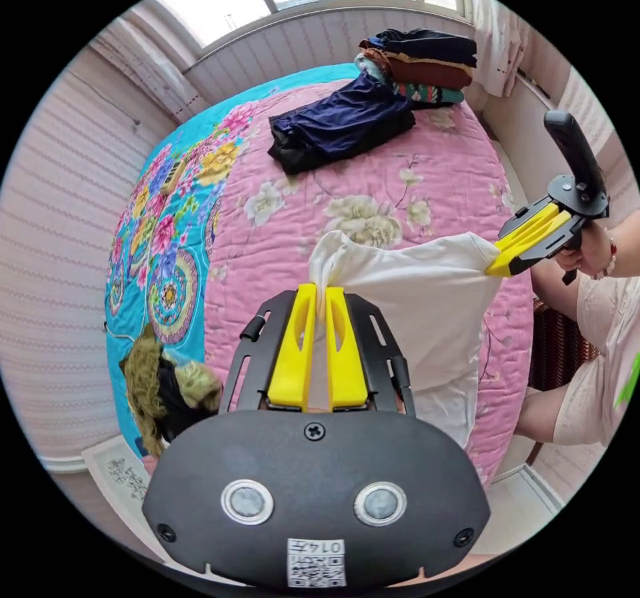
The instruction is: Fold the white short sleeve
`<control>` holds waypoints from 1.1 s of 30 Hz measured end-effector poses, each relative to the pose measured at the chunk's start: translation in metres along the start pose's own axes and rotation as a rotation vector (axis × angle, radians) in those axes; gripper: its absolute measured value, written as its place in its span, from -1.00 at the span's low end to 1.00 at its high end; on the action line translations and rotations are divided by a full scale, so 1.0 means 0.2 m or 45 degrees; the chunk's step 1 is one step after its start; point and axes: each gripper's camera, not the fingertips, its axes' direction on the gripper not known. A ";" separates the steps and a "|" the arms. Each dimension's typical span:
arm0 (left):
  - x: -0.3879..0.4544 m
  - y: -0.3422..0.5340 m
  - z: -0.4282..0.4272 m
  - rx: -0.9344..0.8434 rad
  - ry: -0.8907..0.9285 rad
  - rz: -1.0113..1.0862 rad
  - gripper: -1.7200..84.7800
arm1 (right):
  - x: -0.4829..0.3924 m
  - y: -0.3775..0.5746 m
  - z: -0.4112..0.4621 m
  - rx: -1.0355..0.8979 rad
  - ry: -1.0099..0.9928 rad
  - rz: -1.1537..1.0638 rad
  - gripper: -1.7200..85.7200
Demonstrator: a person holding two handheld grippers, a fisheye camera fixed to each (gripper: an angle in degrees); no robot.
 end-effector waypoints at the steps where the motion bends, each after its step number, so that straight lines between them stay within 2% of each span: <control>1: 0.03 -0.11 0.05 0.011 0.004 0.043 -0.94 | 0.07 0.02 -0.06 0.016 0.027 0.043 -0.95; 4: 0.13 -0.33 0.17 0.039 -0.010 0.162 -0.92 | 0.27 0.08 -0.21 0.078 0.084 0.180 -0.95; 8: 0.21 -0.49 0.44 -0.106 0.062 0.213 -0.86 | 0.55 0.15 -0.32 0.093 0.120 0.421 -0.95; 11: 0.15 -0.48 0.54 -0.099 0.187 0.055 -0.80 | 0.70 0.19 -0.31 0.017 0.119 0.520 -0.94; 14: 0.03 -0.38 0.50 -0.045 0.149 -0.090 -0.79 | 0.81 0.21 -0.34 0.002 0.073 0.544 -0.94; 17: -0.10 -0.20 0.43 -0.029 0.086 -0.234 -0.78 | 0.90 0.24 -0.42 0.049 0.002 0.583 -0.92; 21: -0.13 0.21 0.33 0.032 0.237 -0.467 -0.79 | 0.98 0.28 -0.55 0.113 -0.017 0.599 -0.91; 23: -0.07 0.43 0.31 0.014 0.226 -0.588 -0.80 | 1.02 0.32 -0.60 0.100 -0.054 0.632 -0.91; 28: 0.19 1.21 0.34 -0.230 0.170 -1.131 -0.82 | 0.99 0.39 -0.62 -0.071 0.038 0.554 -0.90; 31: 0.32 1.48 0.40 -0.362 0.187 -1.292 -0.81 | 0.94 0.42 -0.61 -0.127 0.075 0.511 -0.90; 33: 0.36 1.55 0.45 -0.397 0.186 -1.303 -0.80 | 0.91 0.43 -0.59 -0.173 0.083 0.482 -0.90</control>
